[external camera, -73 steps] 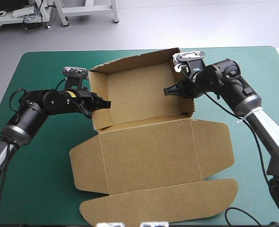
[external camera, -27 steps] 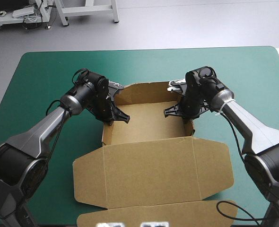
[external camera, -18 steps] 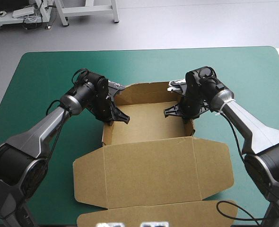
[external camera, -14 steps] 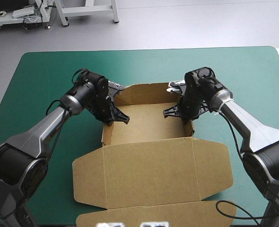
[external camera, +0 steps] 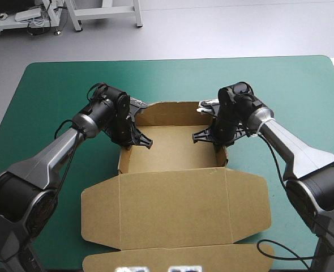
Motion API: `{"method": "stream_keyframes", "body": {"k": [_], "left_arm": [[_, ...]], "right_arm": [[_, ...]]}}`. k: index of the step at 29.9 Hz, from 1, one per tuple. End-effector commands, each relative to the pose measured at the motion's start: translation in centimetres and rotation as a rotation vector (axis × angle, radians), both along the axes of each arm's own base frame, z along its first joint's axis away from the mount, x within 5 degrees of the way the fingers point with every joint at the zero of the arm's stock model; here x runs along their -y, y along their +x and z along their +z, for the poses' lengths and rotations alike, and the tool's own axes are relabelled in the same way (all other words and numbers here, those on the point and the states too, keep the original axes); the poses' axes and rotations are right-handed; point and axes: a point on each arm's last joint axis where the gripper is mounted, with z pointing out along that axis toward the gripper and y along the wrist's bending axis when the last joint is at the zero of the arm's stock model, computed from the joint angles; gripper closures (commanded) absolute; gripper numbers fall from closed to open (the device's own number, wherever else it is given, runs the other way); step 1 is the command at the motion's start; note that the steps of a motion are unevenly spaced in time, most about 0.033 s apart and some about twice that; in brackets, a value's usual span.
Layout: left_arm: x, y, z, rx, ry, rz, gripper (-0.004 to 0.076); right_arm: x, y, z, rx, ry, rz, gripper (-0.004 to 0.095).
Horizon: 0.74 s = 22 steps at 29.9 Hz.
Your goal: Fold the box
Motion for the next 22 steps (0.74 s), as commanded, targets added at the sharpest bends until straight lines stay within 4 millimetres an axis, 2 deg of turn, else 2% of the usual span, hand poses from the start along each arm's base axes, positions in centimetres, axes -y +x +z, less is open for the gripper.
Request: {"method": "stream_keyframes", "body": {"k": [1,3,5,8,11,17,22], "left_arm": [[0.7,-1.5,2.7,0.015,-0.076,-0.039,0.0633],[0.6,-1.6,3.0,0.022,-0.08,-0.04,0.054],[0.5,-1.8,3.5,0.036,-0.083,-0.059,0.041],[0.3,-2.3,4.4,0.061,-0.09,-0.076,0.0209],[-0.1,-2.6,5.3,0.091,-0.085,-0.074,0.0118],[-1.0,-3.2,6.8,0.155,-0.058,-0.077,0.0115],[-1.9,-4.0,8.5,0.22,-0.039,-0.077,0.0115]], "right_arm": [[-0.9,-1.1,3.1,0.048,0.101,0.052,0.0688],[-0.9,-1.2,3.3,0.053,0.107,0.074,0.0498],[-1.0,-1.2,3.3,0.051,0.111,0.076,0.0269],[-1.0,-1.2,3.3,0.051,0.112,0.076,0.0038],[-1.0,-1.3,3.5,0.054,0.117,0.076,0.0013],[-0.3,-1.8,5.4,0.121,0.1,0.078,0.0025],[0.5,-2.7,8.6,0.225,0.099,0.087,0.0026]]}}
